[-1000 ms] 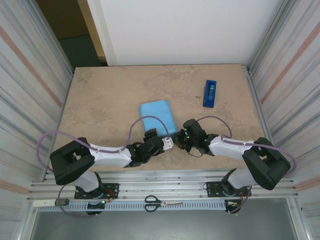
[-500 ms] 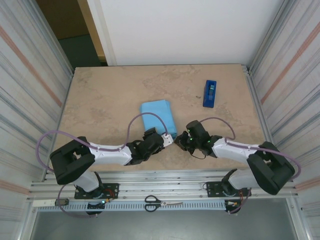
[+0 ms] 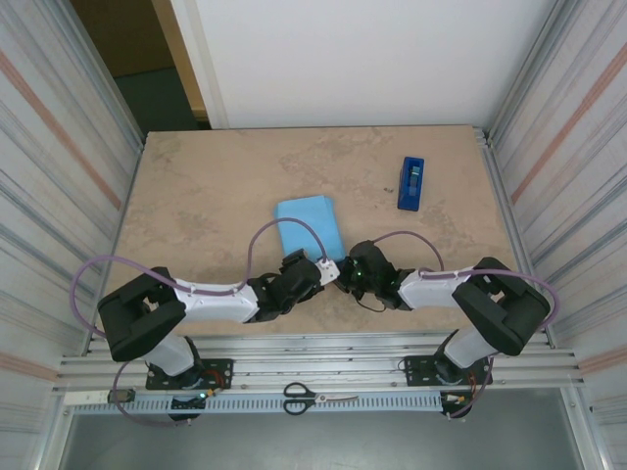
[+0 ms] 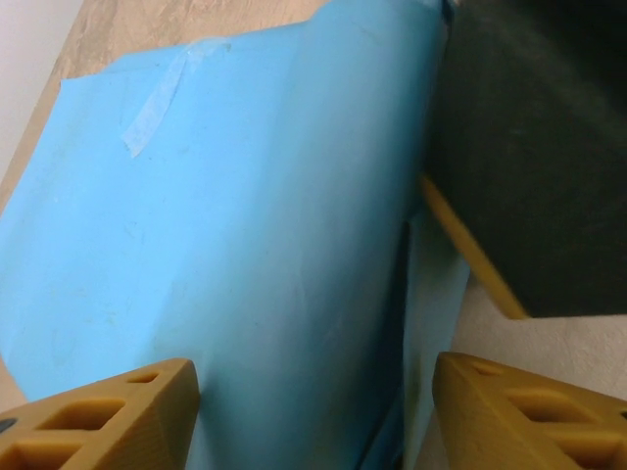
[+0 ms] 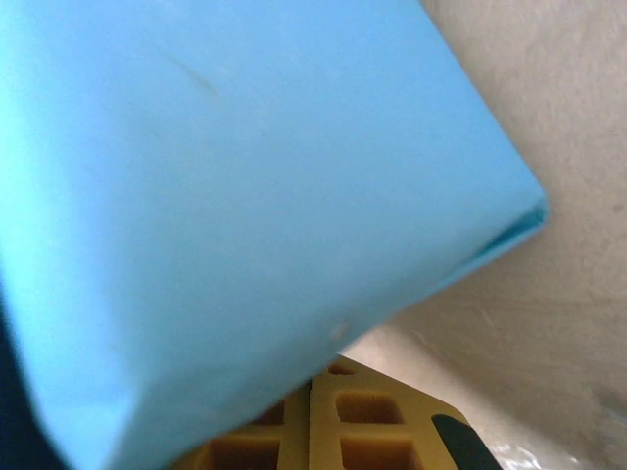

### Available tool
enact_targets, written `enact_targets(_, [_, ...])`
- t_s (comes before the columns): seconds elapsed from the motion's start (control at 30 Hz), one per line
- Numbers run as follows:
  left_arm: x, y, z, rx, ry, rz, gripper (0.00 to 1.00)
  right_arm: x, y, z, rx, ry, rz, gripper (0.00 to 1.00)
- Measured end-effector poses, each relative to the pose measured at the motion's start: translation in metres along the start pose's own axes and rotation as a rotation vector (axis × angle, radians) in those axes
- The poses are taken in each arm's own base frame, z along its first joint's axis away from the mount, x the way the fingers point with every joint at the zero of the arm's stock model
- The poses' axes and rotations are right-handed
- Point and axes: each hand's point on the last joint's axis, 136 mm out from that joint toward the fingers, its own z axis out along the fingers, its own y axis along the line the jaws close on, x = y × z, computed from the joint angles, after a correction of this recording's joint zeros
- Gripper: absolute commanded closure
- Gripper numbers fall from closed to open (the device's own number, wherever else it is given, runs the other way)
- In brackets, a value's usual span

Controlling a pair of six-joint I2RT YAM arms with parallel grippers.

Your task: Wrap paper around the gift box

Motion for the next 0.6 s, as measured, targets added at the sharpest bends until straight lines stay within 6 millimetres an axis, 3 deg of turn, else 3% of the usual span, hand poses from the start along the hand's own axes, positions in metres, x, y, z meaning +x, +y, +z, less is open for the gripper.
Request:
enact_targets(0.2, [-0.009,0.006,-0.014,0.058,-0.065,-0.040,0.01,-0.008,0.001,-0.001,-0.013,-0.029,0.025,1.00])
enact_targets(0.33, [-0.014,0.019,-0.032,0.093,-0.155,-0.081,0.01,-0.015,0.000,-0.001,-0.011,-0.050,0.035,1.00])
enact_targets(0.43, [-0.009,0.024,-0.034,0.115,-0.174,-0.077,0.01,-0.018,-0.001,-0.002,-0.011,-0.055,0.040,1.00])
enact_targets(0.6, [-0.002,0.011,-0.030,0.191,-0.179,-0.013,0.01,-0.019,-0.002,-0.001,-0.006,-0.057,0.043,1.00])
